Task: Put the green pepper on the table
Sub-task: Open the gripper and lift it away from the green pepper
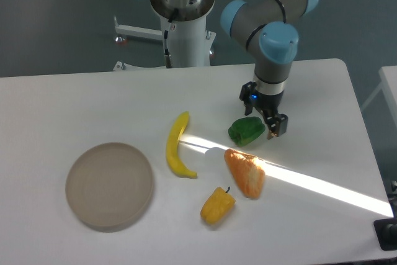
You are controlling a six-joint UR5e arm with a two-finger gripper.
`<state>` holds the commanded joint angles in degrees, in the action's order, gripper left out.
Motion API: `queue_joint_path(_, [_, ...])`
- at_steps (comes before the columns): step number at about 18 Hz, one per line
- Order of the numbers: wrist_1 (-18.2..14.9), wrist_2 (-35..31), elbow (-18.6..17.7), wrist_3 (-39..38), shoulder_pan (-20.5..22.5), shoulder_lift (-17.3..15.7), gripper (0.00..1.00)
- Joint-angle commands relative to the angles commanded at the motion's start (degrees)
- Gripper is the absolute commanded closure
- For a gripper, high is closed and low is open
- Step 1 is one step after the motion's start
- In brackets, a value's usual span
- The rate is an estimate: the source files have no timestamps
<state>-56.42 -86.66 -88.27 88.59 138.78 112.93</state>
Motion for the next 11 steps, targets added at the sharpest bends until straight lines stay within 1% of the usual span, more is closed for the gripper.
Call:
queue_joint_path(2, [-0.3, -1.1, 4.6, -0.3, -0.4, 3.3, 0.0])
queue_joint_path(4, [-0.4, -2.5, 10.5, -0.4, -1.4, 7.5, 0.0])
queue_joint_path(5, [-0.4, -3.5, 12.4, -0.4, -1.9, 9.0, 0.0])
queue_joint_path(10, [-0.4, -5.5, 18.4, -0.8, -2.1, 13.4, 0.0])
queue_joint_path(11, [-0.4, -5.5, 19.0, -1.1, -2.3, 13.8, 0.0])
